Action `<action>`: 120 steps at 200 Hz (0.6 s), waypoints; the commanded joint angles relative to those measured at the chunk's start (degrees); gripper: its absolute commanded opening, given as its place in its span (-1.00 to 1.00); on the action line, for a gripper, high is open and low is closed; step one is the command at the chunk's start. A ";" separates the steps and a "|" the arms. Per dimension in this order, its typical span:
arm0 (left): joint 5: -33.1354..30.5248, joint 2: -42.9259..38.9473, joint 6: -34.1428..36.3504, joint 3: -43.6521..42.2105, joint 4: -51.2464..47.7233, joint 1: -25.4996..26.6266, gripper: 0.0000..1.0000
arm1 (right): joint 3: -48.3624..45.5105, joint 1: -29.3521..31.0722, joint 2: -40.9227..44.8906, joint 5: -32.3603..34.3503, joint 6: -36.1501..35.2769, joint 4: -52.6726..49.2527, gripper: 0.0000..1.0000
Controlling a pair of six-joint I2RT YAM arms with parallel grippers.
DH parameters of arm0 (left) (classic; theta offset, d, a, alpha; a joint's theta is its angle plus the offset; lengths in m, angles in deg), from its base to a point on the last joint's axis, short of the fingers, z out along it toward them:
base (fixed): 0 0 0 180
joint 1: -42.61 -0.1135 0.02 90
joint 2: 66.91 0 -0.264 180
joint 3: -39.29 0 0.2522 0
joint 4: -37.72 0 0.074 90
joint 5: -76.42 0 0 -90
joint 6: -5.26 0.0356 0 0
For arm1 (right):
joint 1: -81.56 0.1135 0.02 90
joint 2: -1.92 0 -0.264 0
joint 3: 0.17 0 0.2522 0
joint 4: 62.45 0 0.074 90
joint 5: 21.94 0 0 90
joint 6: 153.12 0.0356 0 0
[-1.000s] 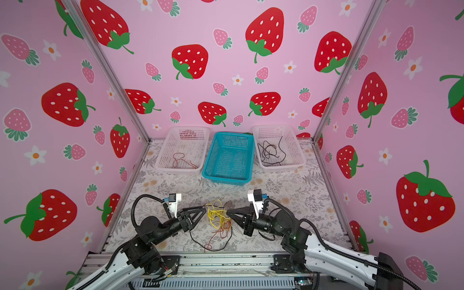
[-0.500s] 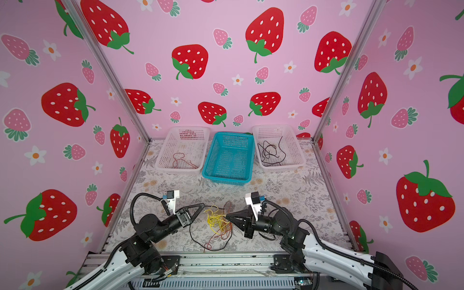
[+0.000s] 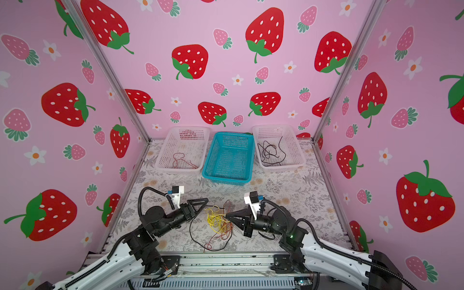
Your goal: Untangle the cables
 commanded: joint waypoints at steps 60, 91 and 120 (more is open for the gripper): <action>7.37 2.31 1.12 4.79 -2.57 0.29 0.10 | 0.15 -0.21 0.83 2.04 -1.01 -0.49 -1.00; 9.36 3.78 2.18 5.08 -2.95 0.36 -0.06 | 0.14 -0.20 1.49 2.60 -0.90 -0.85 -1.00; 9.59 3.80 3.89 5.90 -5.13 0.35 -0.16 | -0.04 -0.21 2.22 2.98 -1.03 -1.40 -1.00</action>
